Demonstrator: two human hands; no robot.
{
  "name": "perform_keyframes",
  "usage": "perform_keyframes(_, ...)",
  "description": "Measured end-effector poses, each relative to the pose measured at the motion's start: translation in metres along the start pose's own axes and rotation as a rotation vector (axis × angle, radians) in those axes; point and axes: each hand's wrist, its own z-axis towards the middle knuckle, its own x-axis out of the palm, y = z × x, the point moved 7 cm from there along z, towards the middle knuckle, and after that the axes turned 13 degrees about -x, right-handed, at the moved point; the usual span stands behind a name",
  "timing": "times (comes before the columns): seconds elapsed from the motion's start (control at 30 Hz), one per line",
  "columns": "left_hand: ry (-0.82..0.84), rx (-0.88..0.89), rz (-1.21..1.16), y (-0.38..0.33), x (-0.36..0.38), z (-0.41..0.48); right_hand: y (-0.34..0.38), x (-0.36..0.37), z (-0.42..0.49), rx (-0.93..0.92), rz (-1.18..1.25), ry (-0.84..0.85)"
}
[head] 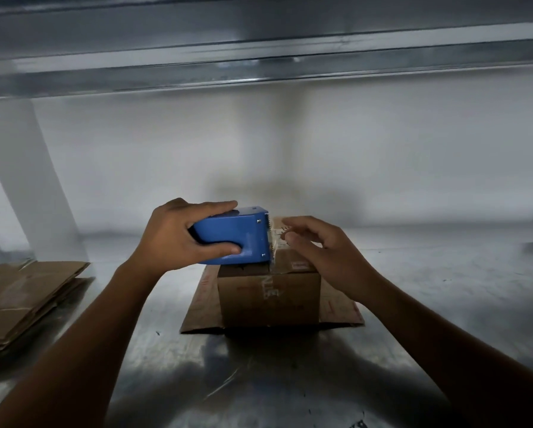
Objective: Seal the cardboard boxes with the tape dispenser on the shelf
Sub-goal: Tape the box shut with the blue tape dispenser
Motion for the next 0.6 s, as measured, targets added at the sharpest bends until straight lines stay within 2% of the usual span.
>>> perform_keyframes(0.23, -0.031, 0.069, 0.010, -0.014, 0.007, -0.004, 0.009, 0.002, 0.001, 0.005, 0.030, 0.065)
perform_keyframes(0.6, -0.045, 0.053, -0.002, -0.021, 0.015, -0.008, 0.017, 0.009, -0.003, -0.013, 0.101, 0.088)
